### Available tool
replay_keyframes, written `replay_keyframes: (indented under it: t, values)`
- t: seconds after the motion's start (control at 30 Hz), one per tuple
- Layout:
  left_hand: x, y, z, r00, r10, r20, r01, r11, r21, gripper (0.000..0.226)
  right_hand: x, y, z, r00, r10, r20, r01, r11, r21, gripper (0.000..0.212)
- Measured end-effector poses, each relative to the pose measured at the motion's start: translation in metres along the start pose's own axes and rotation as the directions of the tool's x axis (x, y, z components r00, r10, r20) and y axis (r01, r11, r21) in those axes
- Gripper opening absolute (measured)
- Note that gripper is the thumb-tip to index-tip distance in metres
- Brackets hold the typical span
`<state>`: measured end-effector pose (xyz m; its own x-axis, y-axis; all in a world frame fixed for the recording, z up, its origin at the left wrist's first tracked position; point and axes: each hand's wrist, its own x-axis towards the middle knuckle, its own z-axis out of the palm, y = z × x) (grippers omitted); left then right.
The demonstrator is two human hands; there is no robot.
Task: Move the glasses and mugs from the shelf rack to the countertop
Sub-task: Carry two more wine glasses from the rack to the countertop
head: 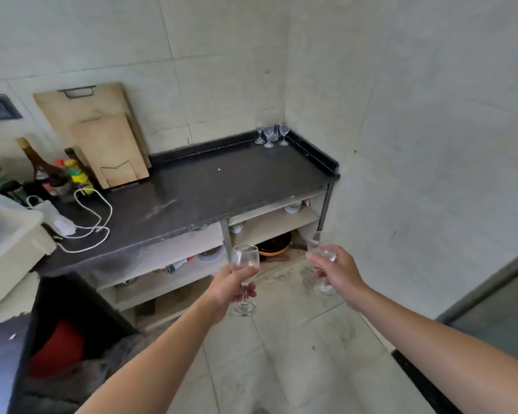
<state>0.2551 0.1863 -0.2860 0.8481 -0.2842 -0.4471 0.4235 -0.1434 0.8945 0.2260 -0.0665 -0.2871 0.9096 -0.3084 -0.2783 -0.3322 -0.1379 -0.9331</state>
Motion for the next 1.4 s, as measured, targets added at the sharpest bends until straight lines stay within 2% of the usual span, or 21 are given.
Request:
replay_keyframes:
  t: [0.13, 0.3, 0.4, 0.57, 0.8, 1.03, 1.2, 1.3, 1.4]
  values:
    - [0.08, 0.051, 0.002, 0.998, 0.021, 0.054, -0.023, 0.999, 0.047, 0.038, 0.059, -0.029, -0.016, 0.997, -0.009, -0.072, 0.01, 1.0, 0.012, 0.046]
    - [0.162, 0.092, 0.017, 0.996, 0.004, 0.086, -0.01, 0.997, 0.073, 0.051, 0.133, -0.046, -0.035, 0.992, 0.005, -0.127, 0.0, 0.999, 0.038, 0.039]
    - [0.215, 0.109, 0.027, 0.997, -0.016, 0.076, 0.012, 0.998, 0.055, 0.044, 0.189, -0.047, -0.048, 0.99, 0.019, -0.142, -0.013, 0.999, 0.044, 0.036]
    - [0.313, 0.15, 0.043, 1.0, -0.013, 0.016, 0.012, 0.999, 0.039, 0.041, 0.306, -0.055, -0.068, 0.994, 0.017, -0.107, -0.014, 1.0, 0.028, 0.051]
    - [0.431, 0.212, 0.062, 0.996, -0.017, -0.082, 0.015, 1.0, -0.023, 0.041, 0.452, -0.098, -0.089, 1.0, 0.002, 0.001, -0.002, 0.999, -0.037, 0.053]
    - [0.512, 0.245, 0.05, 0.988, -0.074, -0.136, 0.066, 0.996, -0.065, 0.042, 0.562, -0.13, -0.071, 0.998, 0.013, 0.064, -0.006, 0.995, -0.103, 0.059]
    - [0.595, 0.263, 0.026, 0.983, -0.077, -0.166, 0.063, 0.994, -0.089, 0.045, 0.641, -0.143, -0.044, 0.999, 0.022, 0.041, -0.016, 0.988, -0.154, 0.058]
    - [0.654, 0.275, 0.012, 0.98, -0.066, -0.189, 0.053, 0.996, -0.073, 0.044, 0.691, -0.153, -0.028, 1.0, 0.019, 0.018, -0.015, 0.98, -0.199, 0.057]
    - [0.71, 0.285, -0.001, 0.979, -0.062, -0.195, 0.06, 0.998, -0.019, 0.047, 0.741, -0.159, -0.012, 0.998, 0.052, 0.029, -0.042, 0.961, -0.275, 0.067]
